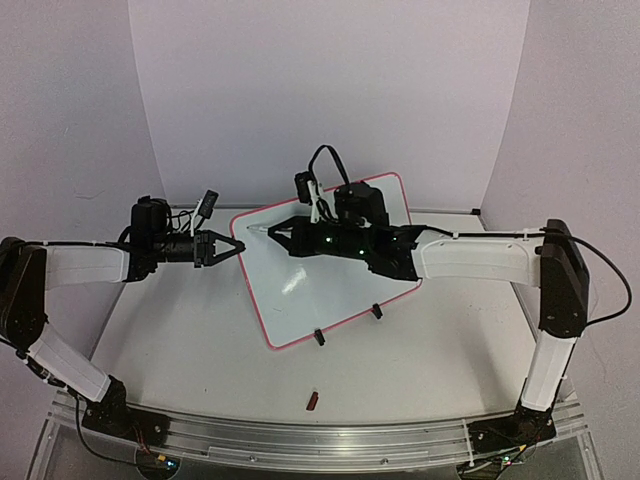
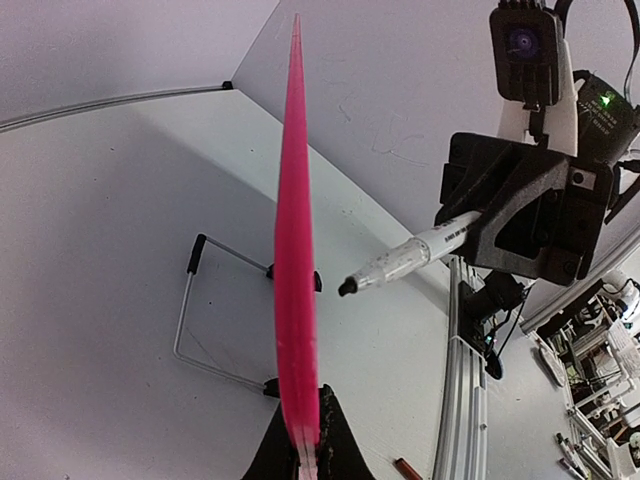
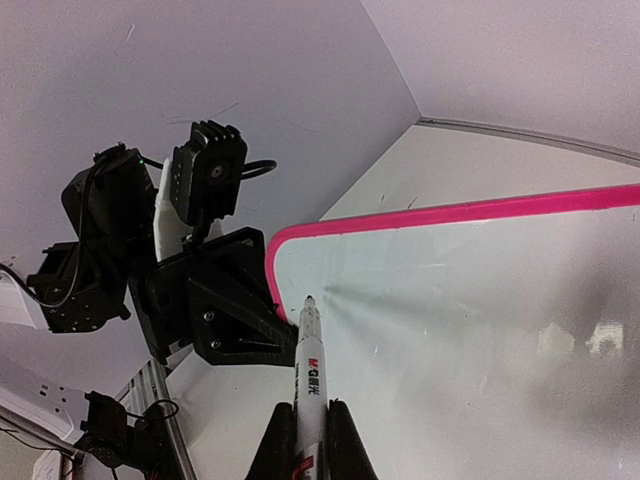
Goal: Write a sentence on the whiteboard
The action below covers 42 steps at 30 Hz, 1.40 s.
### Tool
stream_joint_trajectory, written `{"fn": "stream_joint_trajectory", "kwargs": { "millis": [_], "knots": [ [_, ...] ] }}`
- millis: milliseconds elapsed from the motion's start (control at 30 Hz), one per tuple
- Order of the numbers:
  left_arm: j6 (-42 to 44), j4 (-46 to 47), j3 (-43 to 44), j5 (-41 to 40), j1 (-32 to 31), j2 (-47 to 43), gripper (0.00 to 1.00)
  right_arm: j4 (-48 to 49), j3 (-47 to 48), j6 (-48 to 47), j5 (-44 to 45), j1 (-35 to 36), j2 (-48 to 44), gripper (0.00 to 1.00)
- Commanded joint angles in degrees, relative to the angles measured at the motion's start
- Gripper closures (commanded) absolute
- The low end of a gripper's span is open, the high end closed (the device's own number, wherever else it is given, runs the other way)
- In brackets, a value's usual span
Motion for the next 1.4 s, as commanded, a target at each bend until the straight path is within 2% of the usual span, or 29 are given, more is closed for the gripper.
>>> {"fn": "stream_joint_trajectory", "kwargs": {
  "millis": [0, 800, 1133, 1367],
  "knots": [
    [4.99, -2.54, 0.31, 0.09, -0.91, -0.92, 1.0, 0.09, 2.05, 0.46, 0.99, -0.24, 1.44, 1.0],
    [5.3, -2.98, 0.4, -0.27, -1.0, -1.36, 1.0, -0.88, -5.73, 2.22, 2.09, -0.33, -1.83, 1.0],
    [5.53, -3.31, 0.48, -0.57, -1.04, -1.29, 1.0, 4.1, -6.23, 3.42, -2.55, -0.3, -6.22, 1.0],
    [5.71, -3.57, 0.54, -0.85, -1.04, -1.15, 1.0, 4.51, -2.75, 3.19, -1.8, -0.35, -4.14, 1.0]
  ]
}}
